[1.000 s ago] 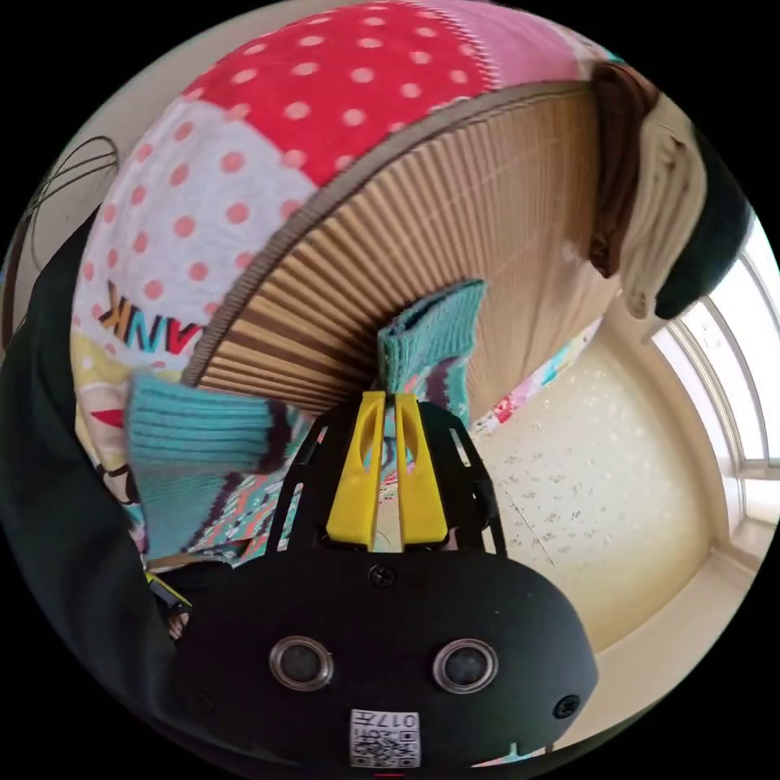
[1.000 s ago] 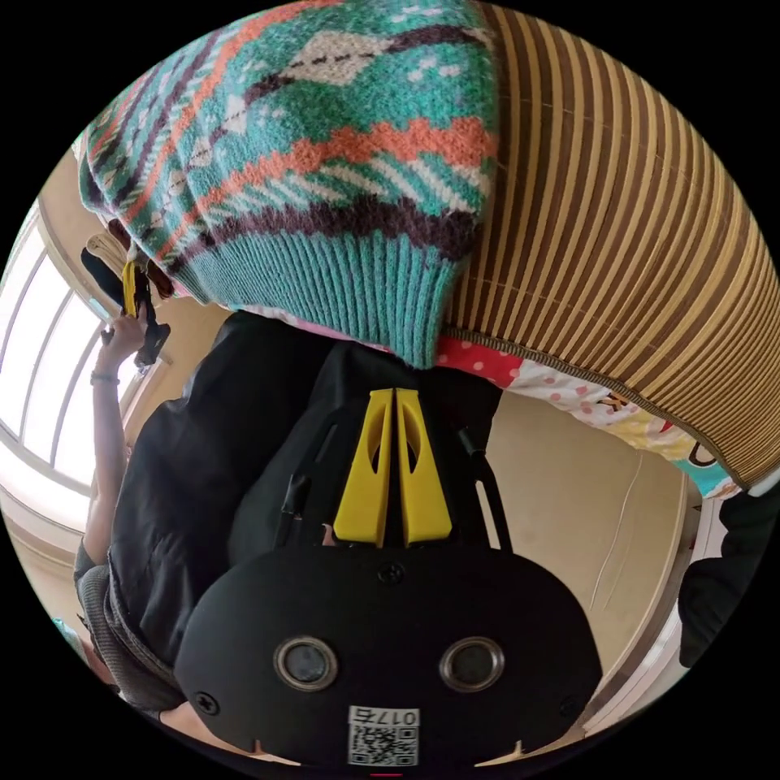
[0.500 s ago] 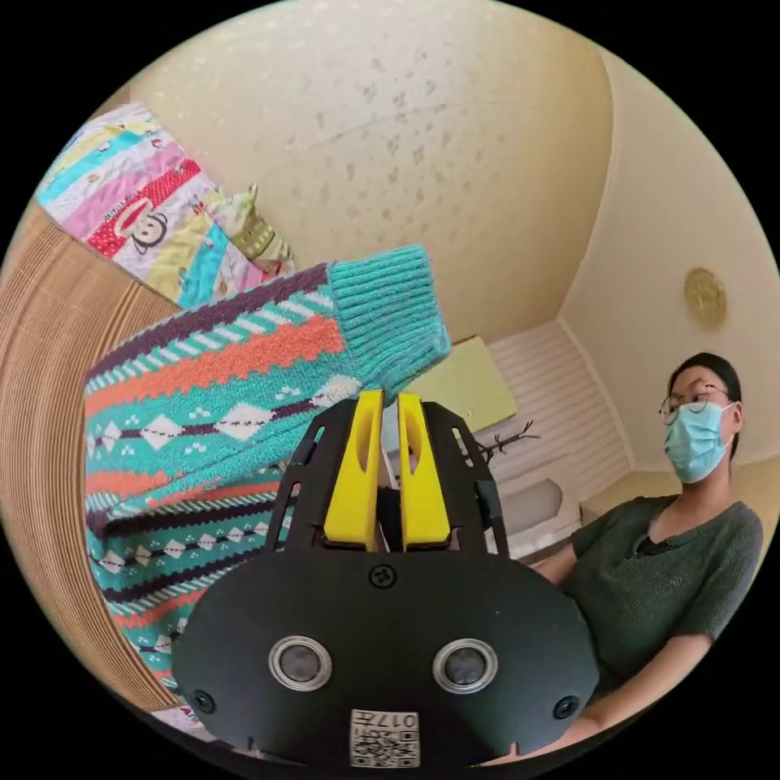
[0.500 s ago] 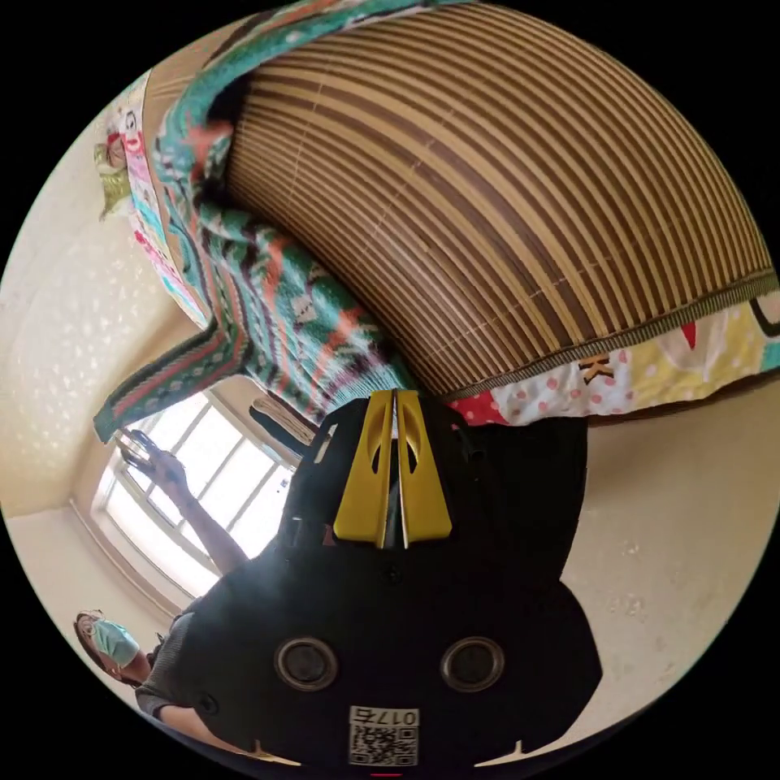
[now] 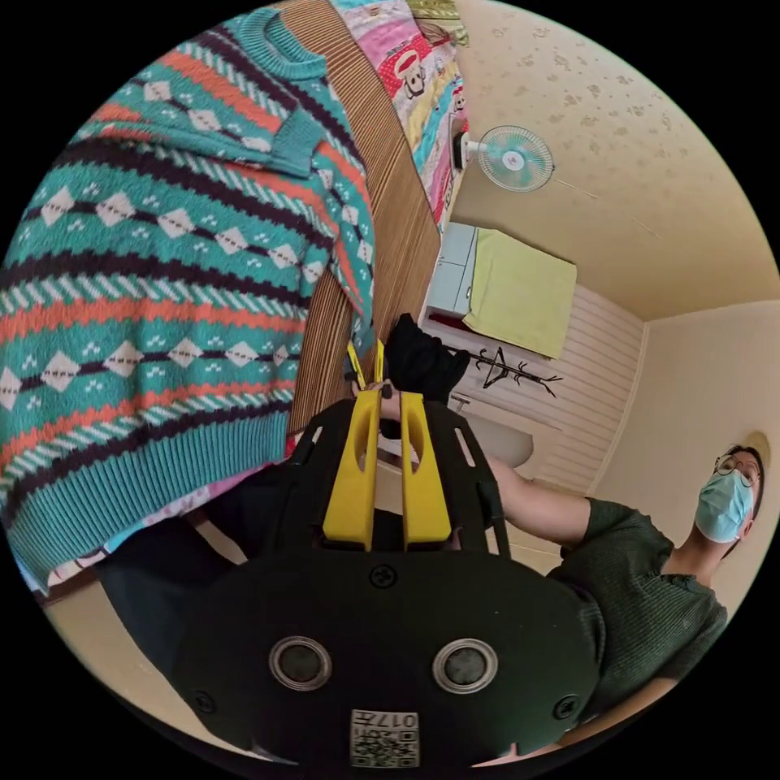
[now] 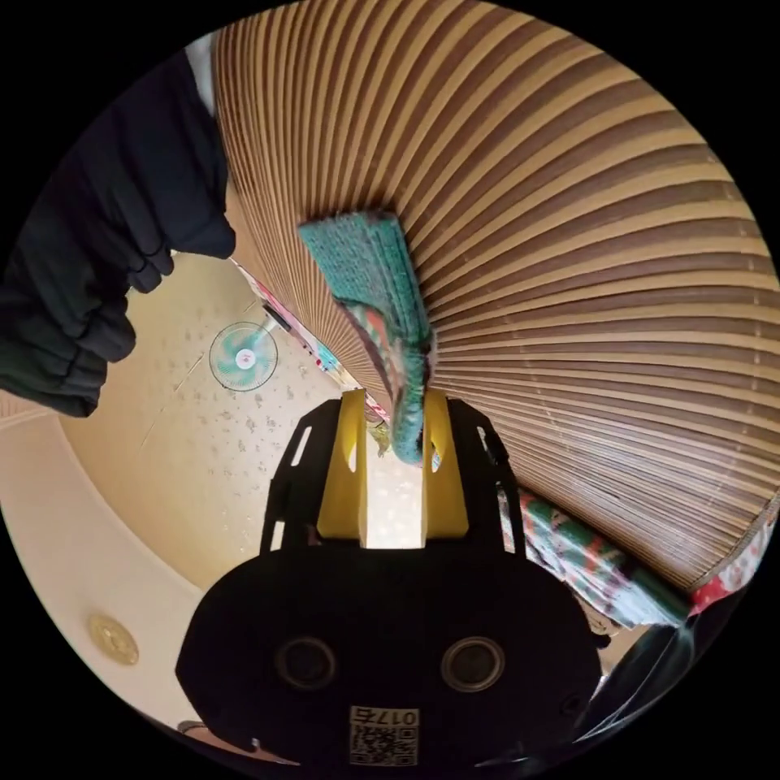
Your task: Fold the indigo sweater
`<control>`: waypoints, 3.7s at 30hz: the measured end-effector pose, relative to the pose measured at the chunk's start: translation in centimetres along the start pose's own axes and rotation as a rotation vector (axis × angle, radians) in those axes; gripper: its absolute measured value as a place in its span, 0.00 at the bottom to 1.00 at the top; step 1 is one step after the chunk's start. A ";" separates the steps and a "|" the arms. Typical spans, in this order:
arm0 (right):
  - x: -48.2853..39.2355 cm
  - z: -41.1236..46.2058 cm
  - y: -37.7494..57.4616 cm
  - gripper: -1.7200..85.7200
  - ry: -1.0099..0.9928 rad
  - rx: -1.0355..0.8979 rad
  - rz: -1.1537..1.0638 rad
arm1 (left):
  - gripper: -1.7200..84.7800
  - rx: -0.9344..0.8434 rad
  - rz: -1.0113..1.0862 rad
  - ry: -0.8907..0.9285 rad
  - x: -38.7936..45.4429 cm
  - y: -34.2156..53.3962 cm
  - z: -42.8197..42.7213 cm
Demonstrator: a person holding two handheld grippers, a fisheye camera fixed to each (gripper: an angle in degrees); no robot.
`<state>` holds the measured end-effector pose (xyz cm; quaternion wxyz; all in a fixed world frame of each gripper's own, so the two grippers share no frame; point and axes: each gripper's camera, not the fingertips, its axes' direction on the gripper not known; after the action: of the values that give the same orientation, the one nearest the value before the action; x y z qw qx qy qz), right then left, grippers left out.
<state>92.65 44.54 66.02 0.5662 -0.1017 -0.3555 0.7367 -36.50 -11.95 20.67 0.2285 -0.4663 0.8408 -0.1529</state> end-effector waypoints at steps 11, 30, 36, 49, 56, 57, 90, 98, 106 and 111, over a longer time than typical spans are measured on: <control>-15.6 20.1 16.2 0.07 0.012 -0.752 -0.803 | 0.03 0.068 -0.074 -0.107 -2.6 5.3 -2.2; 9.6 17.8 25.6 0.17 1.394 -1.061 -0.870 | 0.16 0.054 -0.348 -0.836 -14.2 8.2 -18.1; 14.8 12.0 23.8 0.18 1.605 -1.136 -0.683 | 0.14 -0.141 -0.268 -0.834 -16.0 5.7 -18.2; 11.5 13.4 18.1 0.06 1.308 -1.294 -0.302 | 0.07 -0.220 -0.100 0.458 -15.8 3.9 -28.8; -2.4 6.1 17.1 0.04 0.208 -1.509 -0.159 | 0.07 -0.155 0.299 0.867 -7.5 9.8 -38.0; -4.0 4.8 17.0 0.04 0.088 -1.496 -0.157 | 0.07 -0.140 0.320 0.945 -7.1 11.0 -38.4; -0.9 40.1 20.8 0.09 0.694 -1.151 -0.374 | 0.19 0.148 -0.298 -0.236 -13.5 -8.0 -37.2; 9.8 46.1 36.0 0.17 1.226 -1.590 -0.621 | 0.11 0.018 -0.146 -0.438 -2.4 -9.5 -34.4; 16.7 52.0 47.0 0.23 1.993 -1.868 -0.975 | 0.11 -0.042 0.179 -0.644 16.2 -12.4 -25.1; 14.5 51.1 47.2 0.11 2.086 -1.999 -1.268 | 0.13 -0.017 0.252 -0.628 19.7 -12.8 -22.3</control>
<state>23.60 31.80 76.62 -0.4627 0.7022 0.1310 0.5250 -48.15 -34.41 40.85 0.4895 -0.3848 0.7817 0.0346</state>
